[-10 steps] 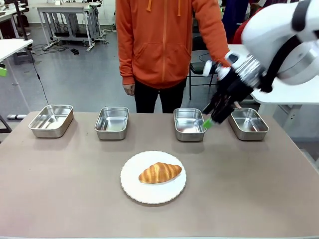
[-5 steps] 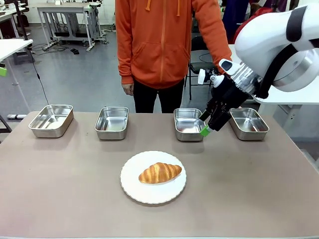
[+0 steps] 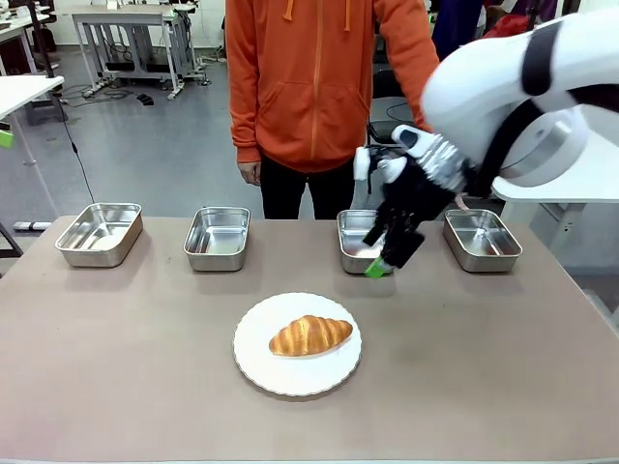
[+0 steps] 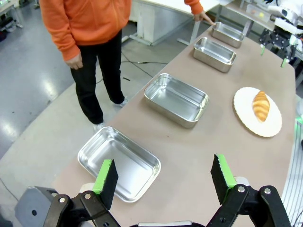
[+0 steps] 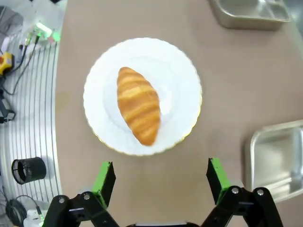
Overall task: Place the bread in the container.
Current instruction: Place the Butter Roll into the Airtight Container indicated by the human.
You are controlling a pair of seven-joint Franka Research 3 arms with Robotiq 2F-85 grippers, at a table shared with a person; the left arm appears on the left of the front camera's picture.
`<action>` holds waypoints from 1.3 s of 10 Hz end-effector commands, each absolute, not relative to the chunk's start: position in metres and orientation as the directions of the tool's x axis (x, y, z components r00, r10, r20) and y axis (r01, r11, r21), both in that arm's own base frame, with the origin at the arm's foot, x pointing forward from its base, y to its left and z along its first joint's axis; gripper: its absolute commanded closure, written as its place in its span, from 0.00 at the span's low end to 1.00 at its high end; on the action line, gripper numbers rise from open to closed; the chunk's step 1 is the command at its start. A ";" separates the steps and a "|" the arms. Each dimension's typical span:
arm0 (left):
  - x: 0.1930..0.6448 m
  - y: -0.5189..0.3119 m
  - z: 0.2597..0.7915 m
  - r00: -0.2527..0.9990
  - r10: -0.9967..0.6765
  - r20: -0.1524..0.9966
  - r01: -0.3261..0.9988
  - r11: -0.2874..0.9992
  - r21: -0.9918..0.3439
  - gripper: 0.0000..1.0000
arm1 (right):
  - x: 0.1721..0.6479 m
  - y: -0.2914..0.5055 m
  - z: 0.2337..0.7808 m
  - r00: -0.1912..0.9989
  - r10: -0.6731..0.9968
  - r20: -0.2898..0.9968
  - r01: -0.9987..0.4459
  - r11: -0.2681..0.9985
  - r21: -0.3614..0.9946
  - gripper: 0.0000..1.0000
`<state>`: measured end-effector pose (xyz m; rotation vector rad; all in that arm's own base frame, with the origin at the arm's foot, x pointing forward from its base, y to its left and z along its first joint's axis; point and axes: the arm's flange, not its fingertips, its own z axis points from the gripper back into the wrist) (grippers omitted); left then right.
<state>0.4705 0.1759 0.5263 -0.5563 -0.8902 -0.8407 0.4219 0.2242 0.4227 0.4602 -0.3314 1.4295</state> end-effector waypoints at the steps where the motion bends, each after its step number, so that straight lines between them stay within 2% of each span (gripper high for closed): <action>1: 0.469 0.176 0.529 0.351 -0.395 0.849 0.824 0.562 -0.079 0.00 | 0.427 0.258 0.406 0.017 0.894 0.448 -0.996 -0.022 0.082 0.00; 3: 0.469 0.176 0.529 0.351 -0.395 0.849 0.824 0.562 -0.079 0.00 | 0.414 0.290 0.385 -0.073 0.920 0.386 -0.996 -0.091 0.027 0.00; 5: 0.469 0.176 0.529 0.351 -0.395 0.849 0.824 0.562 -0.079 0.00 | 0.400 0.321 0.363 -0.157 0.929 0.335 -0.983 -0.181 0.042 0.00; 8: 0.469 0.176 0.529 0.351 -0.395 0.849 0.824 0.562 -0.079 0.00 | 0.386 0.346 0.342 -0.180 0.954 0.240 -0.980 -0.196 0.045 0.00; 10: 0.469 0.176 0.529 0.351 -0.395 0.849 0.824 0.562 -0.079 0.00 | 0.380 0.357 0.336 -0.183 0.965 0.190 -0.983 -0.186 -0.004 0.00; 13: 0.469 0.176 0.529 0.351 -0.395 0.849 0.824 0.562 -0.079 0.00 | 0.376 0.370 0.324 -0.190 0.971 0.144 -0.982 -0.190 -0.020 0.00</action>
